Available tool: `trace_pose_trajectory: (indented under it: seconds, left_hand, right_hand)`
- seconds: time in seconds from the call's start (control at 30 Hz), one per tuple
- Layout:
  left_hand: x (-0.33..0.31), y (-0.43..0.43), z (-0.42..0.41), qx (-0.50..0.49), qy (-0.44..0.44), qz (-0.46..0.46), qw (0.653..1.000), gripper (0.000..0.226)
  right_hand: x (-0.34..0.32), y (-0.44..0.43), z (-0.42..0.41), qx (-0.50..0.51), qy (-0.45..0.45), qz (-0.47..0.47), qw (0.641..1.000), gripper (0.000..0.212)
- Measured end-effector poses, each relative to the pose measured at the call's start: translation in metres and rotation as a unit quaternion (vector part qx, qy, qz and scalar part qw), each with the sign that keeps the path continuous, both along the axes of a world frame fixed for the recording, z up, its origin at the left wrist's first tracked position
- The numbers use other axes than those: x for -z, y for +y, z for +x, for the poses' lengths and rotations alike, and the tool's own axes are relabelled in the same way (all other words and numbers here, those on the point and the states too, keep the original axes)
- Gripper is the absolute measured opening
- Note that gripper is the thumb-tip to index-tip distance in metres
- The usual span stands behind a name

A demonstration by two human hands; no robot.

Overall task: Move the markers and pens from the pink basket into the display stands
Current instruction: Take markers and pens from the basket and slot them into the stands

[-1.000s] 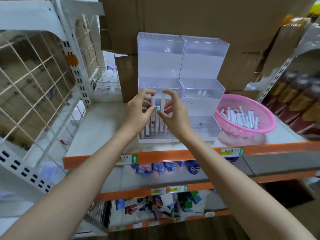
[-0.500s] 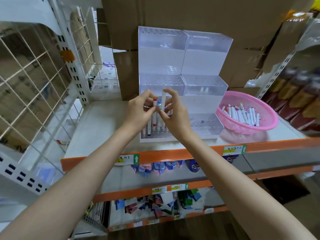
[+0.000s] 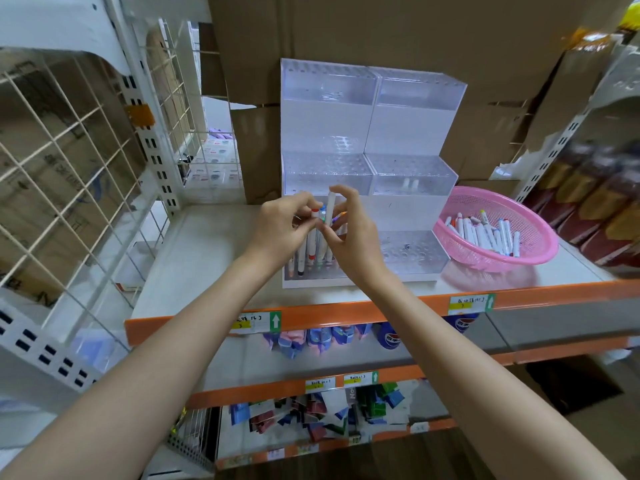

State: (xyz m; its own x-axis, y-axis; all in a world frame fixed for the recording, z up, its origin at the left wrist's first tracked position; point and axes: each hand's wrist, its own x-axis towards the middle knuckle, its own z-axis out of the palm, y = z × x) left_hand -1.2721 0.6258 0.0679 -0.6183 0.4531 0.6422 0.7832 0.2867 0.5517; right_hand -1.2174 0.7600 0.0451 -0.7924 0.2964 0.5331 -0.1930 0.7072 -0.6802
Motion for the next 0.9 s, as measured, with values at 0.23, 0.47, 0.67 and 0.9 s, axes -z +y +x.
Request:
trace_pose_trajectory:
  seconds: [0.23, 0.47, 0.67, 0.9]
  left_hand:
    - [-0.005, 0.003, -0.001, -0.024, 0.022, -0.029, 0.999, 0.013]
    - [-0.006, 0.003, 0.0, -0.02, 0.017, -0.025, 0.999, 0.015]
    - [-0.003, 0.002, 0.0, -0.018, -0.039, 0.015, 0.999, 0.016]
    - [0.007, 0.003, 0.001, 0.002, 0.002, -0.01, 1.0, 0.017]
  right_hand:
    - [-0.001, 0.001, 0.002, -0.003, -0.005, 0.0, 1.0, 0.053]
    - [0.0, -0.002, 0.001, 0.002, -0.005, -0.003, 1.0, 0.051]
    - [-0.001, -0.003, 0.003, 0.001, -0.007, -0.009, 1.0, 0.053]
    - [-0.002, -0.003, 0.007, -0.002, -0.012, -0.001, 1.0, 0.053]
